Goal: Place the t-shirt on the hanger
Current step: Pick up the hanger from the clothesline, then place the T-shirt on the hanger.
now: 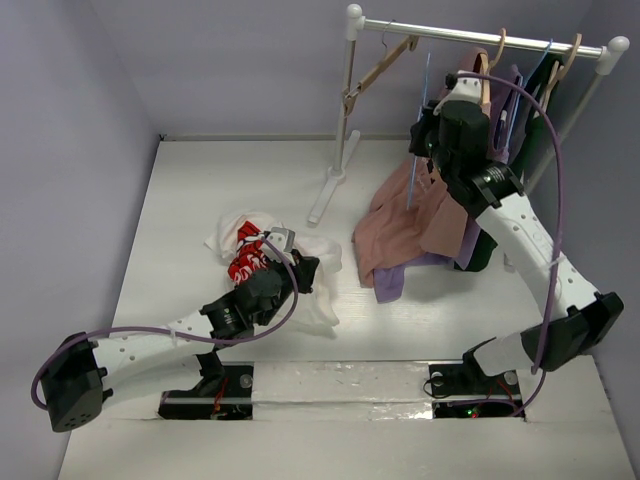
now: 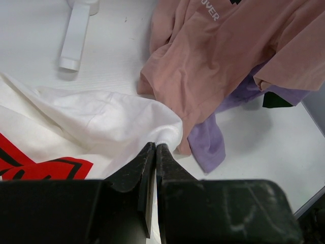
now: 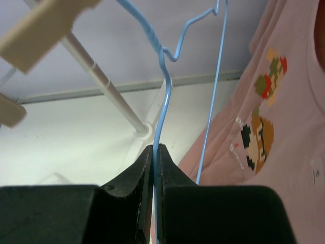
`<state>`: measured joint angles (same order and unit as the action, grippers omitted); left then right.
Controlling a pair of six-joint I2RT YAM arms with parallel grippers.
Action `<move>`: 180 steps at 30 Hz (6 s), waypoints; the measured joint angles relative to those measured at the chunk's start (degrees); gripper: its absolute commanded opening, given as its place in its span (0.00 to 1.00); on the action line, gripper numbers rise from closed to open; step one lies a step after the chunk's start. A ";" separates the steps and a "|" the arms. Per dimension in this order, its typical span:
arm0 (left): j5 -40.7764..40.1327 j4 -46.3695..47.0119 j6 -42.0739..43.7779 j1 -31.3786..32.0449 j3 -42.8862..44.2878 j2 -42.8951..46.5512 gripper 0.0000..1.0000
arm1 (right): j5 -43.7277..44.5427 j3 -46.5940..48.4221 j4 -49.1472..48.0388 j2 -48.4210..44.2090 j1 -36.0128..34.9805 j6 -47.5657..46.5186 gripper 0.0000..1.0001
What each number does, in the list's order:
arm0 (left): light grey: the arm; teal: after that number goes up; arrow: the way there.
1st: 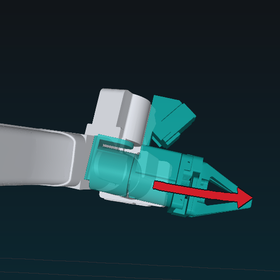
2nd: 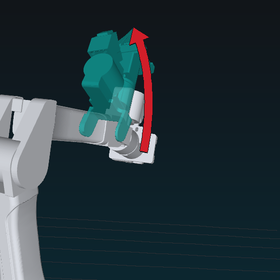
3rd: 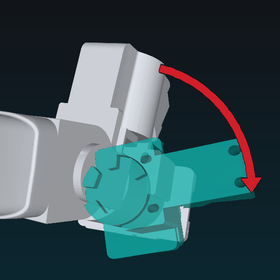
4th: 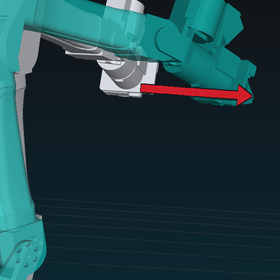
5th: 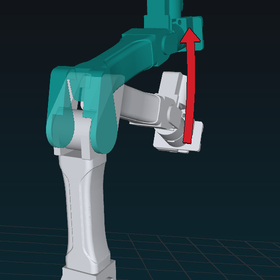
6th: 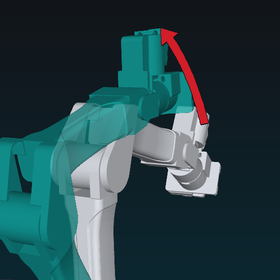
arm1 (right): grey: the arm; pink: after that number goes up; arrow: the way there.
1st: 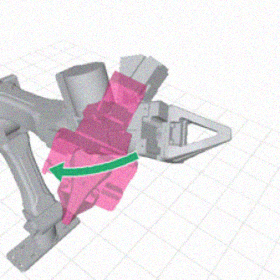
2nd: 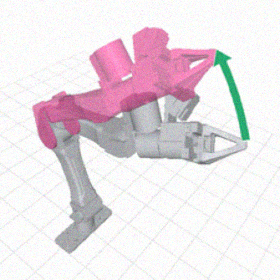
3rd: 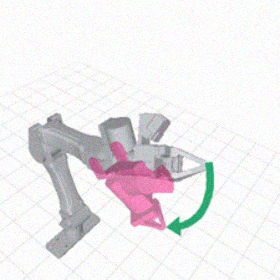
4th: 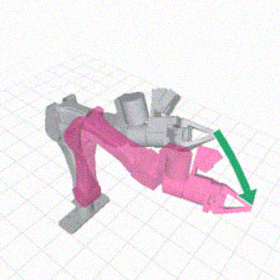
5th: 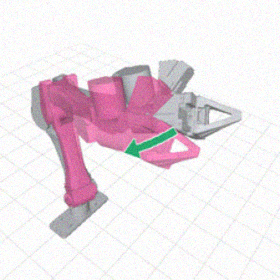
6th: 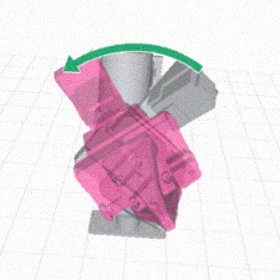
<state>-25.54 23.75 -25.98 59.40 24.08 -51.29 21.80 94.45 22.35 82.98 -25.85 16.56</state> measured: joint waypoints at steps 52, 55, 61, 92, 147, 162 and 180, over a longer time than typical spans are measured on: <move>16.20 3.69 0.04 -23.52 12.09 -18.29 0.00 | -37.48 -49.72 3.21 -43.36 -22.27 17.31 0.00; 16.52 3.72 -0.07 -23.52 12.09 -18.25 0.00 | -37.48 -50.75 0.44 -42.69 -23.45 18.23 0.00; 16.76 3.65 -0.20 -23.52 11.89 -16.04 0.00 | -34.62 -52.89 -5.33 -40.48 -26.86 19.54 0.00; 16.44 -2.25 -1.14 -24.63 11.17 1.55 0.00 | -11.82 -48.92 -16.11 -32.89 -51.84 20.46 0.00; 14.53 -13.07 -10.56 -23.74 10.80 17.79 0.00 | 39.32 -43.01 -69.31 2.91 -57.90 -12.85 0.00; 19.85 -13.49 -12.61 -23.71 6.34 19.93 0.00 | 25.70 -40.11 -71.38 10.56 -49.27 -6.97 0.00; 17.55 -22.58 -14.62 -23.71 3.04 25.35 0.24 | 13.92 -50.51 -85.88 6.56 -44.94 -7.67 0.00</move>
<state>-7.99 1.17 -40.60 35.68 27.11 -25.93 35.73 43.94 -63.53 89.54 -70.78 8.88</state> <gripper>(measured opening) 0.177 0.075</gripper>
